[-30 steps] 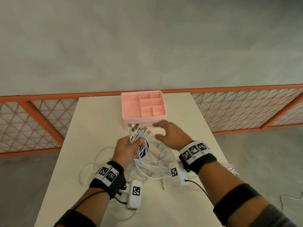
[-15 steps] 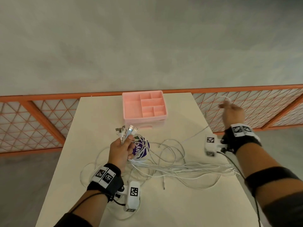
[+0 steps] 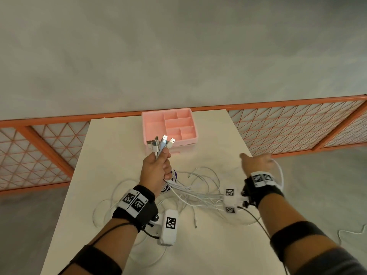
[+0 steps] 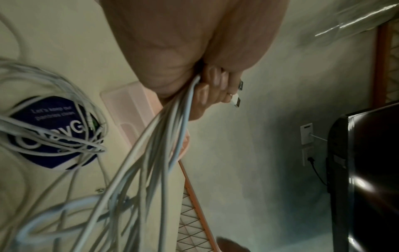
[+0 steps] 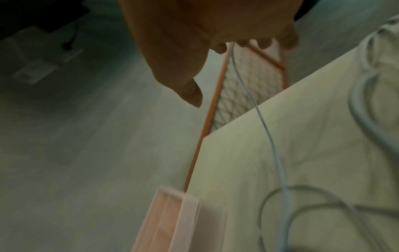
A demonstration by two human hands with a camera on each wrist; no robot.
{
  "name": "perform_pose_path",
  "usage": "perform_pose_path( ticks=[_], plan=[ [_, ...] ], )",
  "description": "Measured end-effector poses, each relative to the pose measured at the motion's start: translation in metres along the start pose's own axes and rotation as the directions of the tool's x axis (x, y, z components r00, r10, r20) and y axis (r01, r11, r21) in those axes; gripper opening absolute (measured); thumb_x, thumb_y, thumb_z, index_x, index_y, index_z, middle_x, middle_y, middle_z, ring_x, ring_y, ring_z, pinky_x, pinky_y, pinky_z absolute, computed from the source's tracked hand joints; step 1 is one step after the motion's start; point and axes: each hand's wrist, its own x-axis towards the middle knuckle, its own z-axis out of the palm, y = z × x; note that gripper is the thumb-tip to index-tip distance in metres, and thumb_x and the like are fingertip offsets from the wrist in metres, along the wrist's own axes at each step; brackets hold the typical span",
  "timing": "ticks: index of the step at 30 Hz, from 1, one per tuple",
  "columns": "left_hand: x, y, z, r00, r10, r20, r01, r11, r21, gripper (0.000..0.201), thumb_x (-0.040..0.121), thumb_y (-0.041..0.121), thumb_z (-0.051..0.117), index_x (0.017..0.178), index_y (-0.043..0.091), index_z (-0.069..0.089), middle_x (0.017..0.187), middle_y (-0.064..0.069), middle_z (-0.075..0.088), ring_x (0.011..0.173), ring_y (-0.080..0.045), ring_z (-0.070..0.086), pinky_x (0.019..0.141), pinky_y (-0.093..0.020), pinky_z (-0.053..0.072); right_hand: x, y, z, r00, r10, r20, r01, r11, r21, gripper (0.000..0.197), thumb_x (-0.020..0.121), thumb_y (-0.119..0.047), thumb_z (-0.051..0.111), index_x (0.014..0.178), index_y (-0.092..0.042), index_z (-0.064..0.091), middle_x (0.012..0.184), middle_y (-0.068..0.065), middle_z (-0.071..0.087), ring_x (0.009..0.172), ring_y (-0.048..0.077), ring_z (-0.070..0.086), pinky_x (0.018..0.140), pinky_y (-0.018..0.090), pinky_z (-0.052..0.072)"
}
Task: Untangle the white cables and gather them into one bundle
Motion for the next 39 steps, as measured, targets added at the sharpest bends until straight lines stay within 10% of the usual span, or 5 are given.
perform_pose_path(
  ticks=[6,11,24,30,39],
  plan=[
    [-0.003,0.013,0.010,0.997,0.055,0.057,-0.056,0.998,0.016,0.026,0.103,0.029,0.052,0.086,0.009,0.052,0.056,0.004,0.031,0.046,-0.010,0.027,0.042,-0.022,0.028,-0.039,-0.021,0.061,0.877,-0.312,0.366,0.411,0.881,-0.235,0.061,0.086,-0.036,0.063,0.140,-0.015,0.046,0.143,0.012,0.047,0.128,0.035,0.048,0.106,0.041,0.042],
    [-0.006,0.016,0.007,0.996,0.048,0.076,-0.049,0.999,0.004,0.026,0.103,0.029,0.051,0.088,0.008,0.052,0.055,0.005,0.030,0.045,-0.009,0.027,0.042,-0.021,0.028,-0.075,-0.021,0.079,0.398,-0.497,0.771,0.802,0.596,-0.030,0.066,0.083,0.006,0.040,0.134,-0.033,0.057,0.145,-0.006,0.050,0.133,0.013,0.046,0.104,0.017,0.029],
    [0.000,0.014,-0.011,0.999,0.039,0.020,-0.038,0.996,-0.075,0.025,0.103,0.027,0.052,0.085,0.009,0.053,0.054,0.004,0.030,0.042,-0.008,0.028,0.041,-0.019,0.027,-0.080,-0.020,0.081,0.265,-0.336,0.904,0.484,0.857,0.177,0.030,0.080,-0.029,0.054,0.069,-0.011,0.075,0.071,0.012,0.071,0.075,0.025,0.065,0.081,0.033,0.046],
    [0.012,0.034,-0.025,0.992,0.081,-0.099,-0.099,0.978,-0.184,0.028,0.103,0.030,0.051,0.081,0.013,0.055,0.056,0.005,0.033,0.044,-0.007,0.027,0.041,-0.020,0.029,-0.043,-0.014,0.050,0.303,-0.385,0.871,0.717,0.695,0.058,0.047,0.069,-0.071,0.068,0.063,-0.025,0.060,0.058,0.002,0.058,0.056,0.014,0.056,0.076,0.029,0.047],
    [0.024,0.054,-0.025,0.986,0.132,-0.100,-0.153,0.955,-0.255,0.031,0.104,0.032,0.049,0.077,0.015,0.053,0.052,0.007,0.033,0.042,-0.007,0.027,0.041,-0.019,0.027,0.063,0.044,-0.028,0.777,-0.531,0.337,0.620,0.553,-0.558,0.025,0.093,-0.037,0.058,0.071,-0.024,0.058,0.067,-0.006,0.062,0.065,0.014,0.059,0.066,0.027,0.045]
  ],
)
